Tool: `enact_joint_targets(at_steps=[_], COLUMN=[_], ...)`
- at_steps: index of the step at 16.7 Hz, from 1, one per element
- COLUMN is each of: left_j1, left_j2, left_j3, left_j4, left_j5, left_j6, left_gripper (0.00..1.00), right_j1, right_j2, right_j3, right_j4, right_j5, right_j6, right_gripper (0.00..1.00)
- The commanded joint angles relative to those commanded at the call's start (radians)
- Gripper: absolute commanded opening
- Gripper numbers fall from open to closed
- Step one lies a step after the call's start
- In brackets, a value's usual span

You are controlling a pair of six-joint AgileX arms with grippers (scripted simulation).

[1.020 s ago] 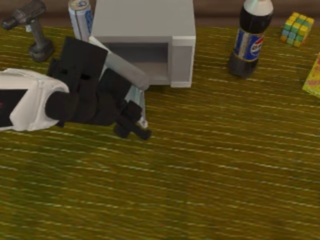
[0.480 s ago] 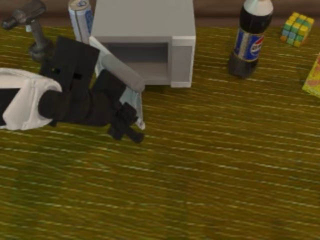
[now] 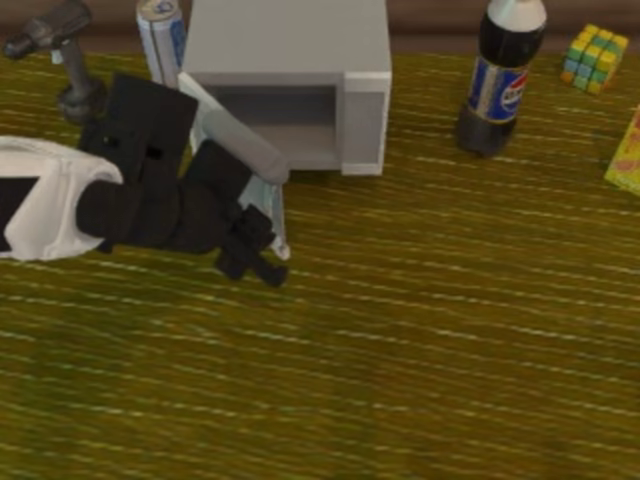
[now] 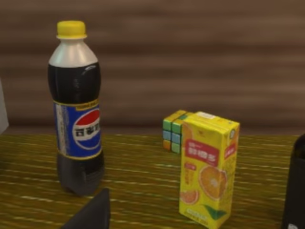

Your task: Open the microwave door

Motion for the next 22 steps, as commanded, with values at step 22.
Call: enact_joint_targets(at_steps=[22], left_j1=[0.03], left_j2=[-0.01], left_j3=[-0.007], left_j4=[-0.022], left_j5=[0.049], left_j6=[0.066], left_gripper=[0.0], right_j1=[0.0], right_j2=[0.0], right_j3=[0.0], right_j4=[0.0], right_j5=[0.0], right_j6=[0.0], right_gripper=[1.0])
